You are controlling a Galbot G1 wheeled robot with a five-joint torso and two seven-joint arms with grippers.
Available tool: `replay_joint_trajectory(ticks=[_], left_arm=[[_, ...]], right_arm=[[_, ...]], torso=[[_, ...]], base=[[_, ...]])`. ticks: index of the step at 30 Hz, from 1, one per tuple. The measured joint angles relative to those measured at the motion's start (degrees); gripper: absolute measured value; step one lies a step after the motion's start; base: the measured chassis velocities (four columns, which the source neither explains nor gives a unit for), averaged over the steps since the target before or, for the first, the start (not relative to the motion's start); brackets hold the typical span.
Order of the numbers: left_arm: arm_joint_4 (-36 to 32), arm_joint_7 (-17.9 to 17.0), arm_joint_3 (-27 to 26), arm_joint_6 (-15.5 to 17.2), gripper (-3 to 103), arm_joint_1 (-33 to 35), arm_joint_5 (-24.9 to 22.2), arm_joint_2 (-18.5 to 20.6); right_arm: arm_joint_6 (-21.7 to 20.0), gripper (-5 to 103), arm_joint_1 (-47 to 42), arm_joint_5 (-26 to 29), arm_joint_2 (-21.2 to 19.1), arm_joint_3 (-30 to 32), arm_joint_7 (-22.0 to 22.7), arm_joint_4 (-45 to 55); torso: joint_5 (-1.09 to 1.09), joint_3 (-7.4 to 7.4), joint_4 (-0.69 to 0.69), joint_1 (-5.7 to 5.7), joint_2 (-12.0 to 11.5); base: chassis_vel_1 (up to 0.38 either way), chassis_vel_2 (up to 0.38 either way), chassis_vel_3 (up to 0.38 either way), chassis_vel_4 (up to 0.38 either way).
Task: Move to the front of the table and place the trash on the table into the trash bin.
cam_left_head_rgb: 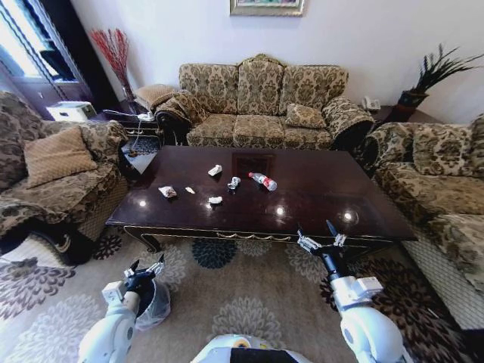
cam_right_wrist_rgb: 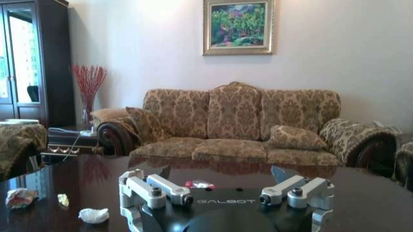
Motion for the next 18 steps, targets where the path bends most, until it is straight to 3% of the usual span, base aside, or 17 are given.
replay_joint_trajectory(ticks=[7,10,18], left_arm=[[5.17,0.37,0.19,-2.16,97,-0.50,1.60,0.40],[8.17,0.75,0.28,-2.47,97,-0.98,2.51,0.94],[12.87,1.36,0.08,-2.69,97,-1.21,2.54,2.55]], right_arm=[[-0.03,100,-0.31,-0.07,0.50,-0.18,-0.29,-0.08],[2.56,100,-0.43,0.74,1.07,-0.31,0.53,-0.97],[2.97,100,-0.96,0.86,1.53,0.06,0.71,-0.66]], torso=[[0.00,0.00,0.01,0.00,0.00],[0.00,-0.01,0.01,0.00,0.01],[-0.04,-0.01,0.01,0.00,0.01]], base=[[0.154,0.135,-0.150,-0.148],[0.258,0.243,-0.235,-0.242],[0.142,0.115,-0.128,-0.122]])
